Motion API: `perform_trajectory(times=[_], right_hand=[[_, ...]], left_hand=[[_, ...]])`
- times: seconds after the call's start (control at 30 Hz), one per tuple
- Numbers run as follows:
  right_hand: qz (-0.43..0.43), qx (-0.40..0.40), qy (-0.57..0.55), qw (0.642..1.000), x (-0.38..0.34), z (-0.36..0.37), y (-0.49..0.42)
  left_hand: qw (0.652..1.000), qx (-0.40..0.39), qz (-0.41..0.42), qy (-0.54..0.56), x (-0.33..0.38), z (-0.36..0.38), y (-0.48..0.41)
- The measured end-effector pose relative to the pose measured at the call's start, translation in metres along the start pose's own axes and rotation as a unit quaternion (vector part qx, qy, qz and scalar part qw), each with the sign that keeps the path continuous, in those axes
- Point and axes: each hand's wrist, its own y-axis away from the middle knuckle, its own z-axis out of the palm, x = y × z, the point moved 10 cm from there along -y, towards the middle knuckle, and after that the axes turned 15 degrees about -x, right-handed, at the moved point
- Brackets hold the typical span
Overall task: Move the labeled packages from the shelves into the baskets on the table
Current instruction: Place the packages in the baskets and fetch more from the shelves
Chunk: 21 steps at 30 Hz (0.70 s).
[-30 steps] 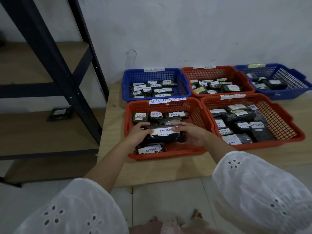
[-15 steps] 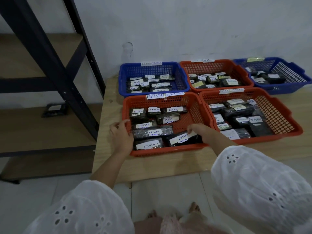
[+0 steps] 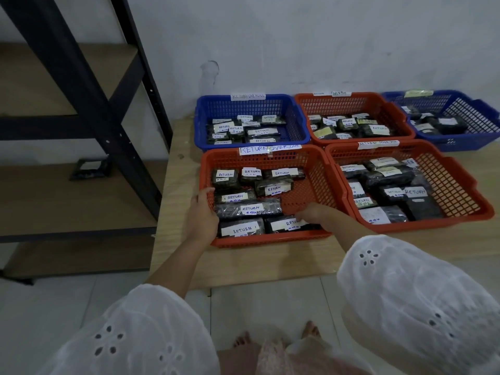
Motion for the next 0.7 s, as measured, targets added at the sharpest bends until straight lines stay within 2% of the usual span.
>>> perform_trajectory(times=[0.33,0.4,0.47,0.6,0.7], right_hand=[[0.024,0.068,0.04,0.997,-0.001,-0.012,0.005],[0.024,0.076,0.018,0.997,0.0,-0.011,0.008],[0.008,0.113,0.006,0.994,-0.002,-0.012,0.014],[-0.029,0.241,0.041,0.969,-0.018,-0.019,0.045],[-0.105,0.26,0.036,0.959,-0.038,-0.007,0.065]], left_hand=[[1.0,-0.01,-0.002,-0.004,-0.001,0.002,-0.002],[1.0,-0.023,-0.001,0.003,-0.002,0.003,-0.002],[0.999,-0.031,0.005,0.012,-0.002,0.003,-0.001],[0.999,0.003,0.021,0.028,-0.002,-0.011,0.01],[0.999,0.018,0.039,0.019,0.001,-0.022,0.023]])
